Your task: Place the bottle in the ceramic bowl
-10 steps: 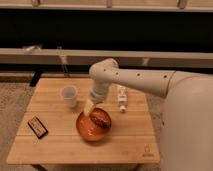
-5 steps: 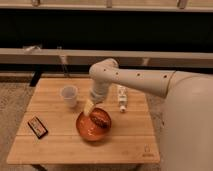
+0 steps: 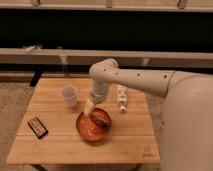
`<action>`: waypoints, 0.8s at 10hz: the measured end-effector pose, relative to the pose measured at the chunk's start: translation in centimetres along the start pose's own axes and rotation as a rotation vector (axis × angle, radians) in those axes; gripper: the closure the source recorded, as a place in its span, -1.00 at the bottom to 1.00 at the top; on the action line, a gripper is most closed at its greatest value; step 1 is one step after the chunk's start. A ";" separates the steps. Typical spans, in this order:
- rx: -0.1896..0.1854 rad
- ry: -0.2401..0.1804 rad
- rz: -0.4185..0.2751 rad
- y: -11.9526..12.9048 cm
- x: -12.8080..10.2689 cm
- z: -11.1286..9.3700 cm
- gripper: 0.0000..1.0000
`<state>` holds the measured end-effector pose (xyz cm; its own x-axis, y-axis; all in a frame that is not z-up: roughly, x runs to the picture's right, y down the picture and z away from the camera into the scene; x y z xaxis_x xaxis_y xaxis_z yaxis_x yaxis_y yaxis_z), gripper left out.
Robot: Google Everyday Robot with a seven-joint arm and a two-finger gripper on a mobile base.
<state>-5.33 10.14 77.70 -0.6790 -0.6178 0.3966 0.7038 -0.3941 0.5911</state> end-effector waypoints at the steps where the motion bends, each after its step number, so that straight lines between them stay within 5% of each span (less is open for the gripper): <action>1: 0.000 0.000 0.000 0.0 0.0 0.0 -0.60; 8: -0.024 -0.017 0.019 0.7 -0.2 -0.1 -0.60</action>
<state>-4.70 9.96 77.94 -0.6687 -0.6136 0.4200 0.7214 -0.3986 0.5662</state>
